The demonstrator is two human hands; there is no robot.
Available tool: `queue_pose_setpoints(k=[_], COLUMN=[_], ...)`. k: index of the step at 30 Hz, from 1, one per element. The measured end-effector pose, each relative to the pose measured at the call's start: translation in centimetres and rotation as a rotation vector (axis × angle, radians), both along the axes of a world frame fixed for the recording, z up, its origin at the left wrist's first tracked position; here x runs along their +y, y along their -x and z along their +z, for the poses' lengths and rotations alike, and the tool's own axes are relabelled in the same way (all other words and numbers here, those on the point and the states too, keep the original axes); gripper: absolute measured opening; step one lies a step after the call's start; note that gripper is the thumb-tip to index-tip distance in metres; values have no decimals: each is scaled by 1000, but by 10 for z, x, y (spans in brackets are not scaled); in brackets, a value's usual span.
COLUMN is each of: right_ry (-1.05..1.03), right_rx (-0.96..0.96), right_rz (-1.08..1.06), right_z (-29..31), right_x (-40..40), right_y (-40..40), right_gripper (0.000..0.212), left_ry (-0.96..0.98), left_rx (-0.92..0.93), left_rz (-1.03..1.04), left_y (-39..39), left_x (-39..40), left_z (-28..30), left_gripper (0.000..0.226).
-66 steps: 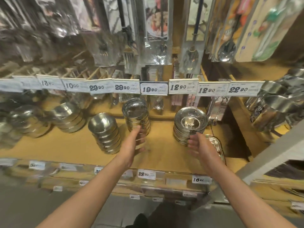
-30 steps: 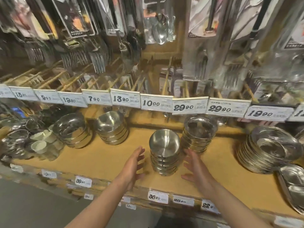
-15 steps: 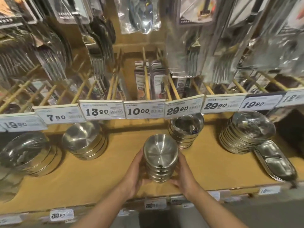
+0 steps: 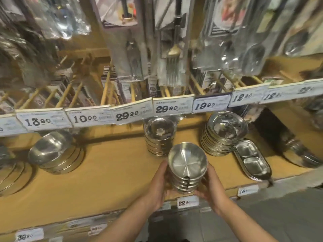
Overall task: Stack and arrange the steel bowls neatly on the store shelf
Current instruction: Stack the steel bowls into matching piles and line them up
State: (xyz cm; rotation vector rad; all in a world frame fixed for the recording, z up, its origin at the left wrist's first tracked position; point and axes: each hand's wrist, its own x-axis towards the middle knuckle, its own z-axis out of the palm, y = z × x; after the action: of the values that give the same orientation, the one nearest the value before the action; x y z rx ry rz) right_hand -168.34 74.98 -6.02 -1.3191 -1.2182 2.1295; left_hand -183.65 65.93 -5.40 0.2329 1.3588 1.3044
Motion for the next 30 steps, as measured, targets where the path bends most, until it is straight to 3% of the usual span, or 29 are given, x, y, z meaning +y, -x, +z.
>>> queue_pose_setpoints(k=[8, 11, 18, 24, 26, 30], right_ry=[5, -1, 27, 45, 76, 100], right_rx=[35, 1, -29, -32, -82, -193], right_rz=[40, 58, 114, -13, -89, -171], right_z=[-6, -8, -10, -9, -13, -20], right_x=[50, 62, 71, 64, 54, 7], right_y=[-41, -41, -31, -27, -33, -38], right_gripper=[54, 53, 62, 36, 34, 34], left_ry=[25, 58, 57, 74, 101, 147], left_rx=[26, 26, 23, 24, 42, 70], left_rz=[13, 28, 44, 12, 32, 97], left_y=[-44, -43, -31, -21, -12, 15], left_x=[47, 57, 66, 55, 43, 11], left_z=[-5, -4, -5, 1, 3, -1], left_gripper=[54, 62, 54, 51, 58, 52])
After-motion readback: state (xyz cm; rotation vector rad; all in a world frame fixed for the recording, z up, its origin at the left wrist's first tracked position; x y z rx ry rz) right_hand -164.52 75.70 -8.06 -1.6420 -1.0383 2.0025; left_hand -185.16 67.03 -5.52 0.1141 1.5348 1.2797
